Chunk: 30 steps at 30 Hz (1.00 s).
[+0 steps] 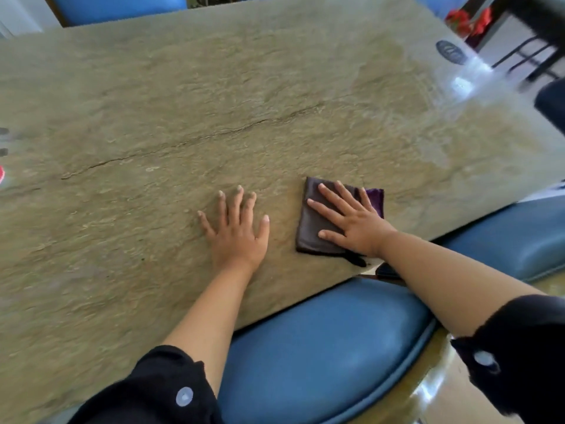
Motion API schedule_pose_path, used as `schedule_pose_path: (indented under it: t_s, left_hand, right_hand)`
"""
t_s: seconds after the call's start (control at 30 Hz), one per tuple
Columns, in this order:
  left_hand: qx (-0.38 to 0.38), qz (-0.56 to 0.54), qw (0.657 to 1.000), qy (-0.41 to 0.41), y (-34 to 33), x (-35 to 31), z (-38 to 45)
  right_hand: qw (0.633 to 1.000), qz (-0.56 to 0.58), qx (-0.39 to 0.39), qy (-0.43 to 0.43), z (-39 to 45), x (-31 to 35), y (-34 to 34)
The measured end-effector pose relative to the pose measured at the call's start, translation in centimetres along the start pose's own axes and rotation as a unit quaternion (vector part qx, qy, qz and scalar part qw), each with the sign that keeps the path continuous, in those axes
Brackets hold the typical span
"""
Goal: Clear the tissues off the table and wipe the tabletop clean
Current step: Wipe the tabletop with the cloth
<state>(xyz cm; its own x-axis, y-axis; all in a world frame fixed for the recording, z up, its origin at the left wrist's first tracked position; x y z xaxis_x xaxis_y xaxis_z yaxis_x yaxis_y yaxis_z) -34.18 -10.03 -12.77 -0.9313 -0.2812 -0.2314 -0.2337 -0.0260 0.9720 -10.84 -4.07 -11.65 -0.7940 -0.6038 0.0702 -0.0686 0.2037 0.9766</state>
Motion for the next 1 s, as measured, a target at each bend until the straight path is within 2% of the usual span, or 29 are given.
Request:
schedule_pose_path:
  t_s: [0.07,0.1,0.23,0.3,0.37,0.47,0.6,0.67,0.73,0.77,0.83,0.93,1.0]
  left_hand:
    - [-0.006,-0.010,1.000,0.000,0.1,-0.1,-0.1]
    - [-0.012,-0.020,1.000,0.003,0.1,-0.1,0.0]
    - [-0.031,-0.048,0.998,0.032,0.2,-0.4,0.1]
    - [-0.039,-0.059,0.997,0.030,0.3,-1.5,0.4]
    - [-0.029,-0.074,0.997,-0.015,0.1,-3.7,0.7]
    - [0.000,-0.078,0.995,-0.064,-0.7,-6.9,0.6]
    - [0.005,-0.045,0.999,-0.029,-1.5,-8.9,1.0]
    - [0.002,-0.034,0.999,-0.012,-1.7,-9.5,1.5]
    - [-0.003,-0.034,0.999,-0.003,-1.8,-9.4,1.9]
    - [-0.009,-0.036,0.999,0.002,-1.8,-9.6,2.0]
    - [-0.025,-0.043,0.999,0.014,-2.0,-9.8,2.3]
    - [-0.037,-0.049,0.998,0.029,-2.0,-9.8,2.5]
    - [-0.040,-0.042,0.998,0.037,-2.0,-10.1,2.5]
  right_hand:
    - [0.998,0.031,0.014,-0.059,0.4,0.7,0.2]
    - [0.999,0.027,0.022,-0.040,0.4,1.5,0.1]
    - [0.983,-0.029,0.051,0.175,-1.0,5.5,-0.1]
    - [0.970,-0.039,0.082,0.225,-1.2,5.5,0.2]
    - [0.967,-0.047,0.093,0.232,-1.1,3.8,0.5]
    - [0.979,-0.062,0.075,0.176,-2.0,-1.6,0.8]
    - [0.997,-0.015,0.077,0.003,-3.8,-8.5,0.3]
    - [0.996,0.023,0.066,-0.061,-3.6,-9.0,0.1]
    - [0.995,0.032,0.059,-0.067,-3.0,-7.2,0.0]
    - [0.997,0.029,0.057,-0.040,-2.9,-6.2,0.1]
    - [0.996,0.013,0.049,0.067,-3.1,-4.0,0.1]
    - [0.968,-0.029,0.072,0.239,-3.7,-2.1,-0.4]
    - [0.951,-0.038,0.094,0.293,-3.4,-3.6,-0.1]
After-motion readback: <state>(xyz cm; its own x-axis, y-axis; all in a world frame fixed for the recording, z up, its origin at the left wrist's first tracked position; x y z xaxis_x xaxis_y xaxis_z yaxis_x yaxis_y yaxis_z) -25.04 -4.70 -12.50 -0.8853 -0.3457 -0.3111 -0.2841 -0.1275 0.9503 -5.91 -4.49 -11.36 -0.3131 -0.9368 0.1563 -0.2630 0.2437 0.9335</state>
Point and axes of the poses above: each hand's wrist, its own z-axis towards the middle knuckle, its own y-axis out of the back of the hand, x = y × z, the point moved 3 cm from there along z, towards the middle knuckle, and after that the axes turned 5 degrees about -x, right-handed, at the moved point
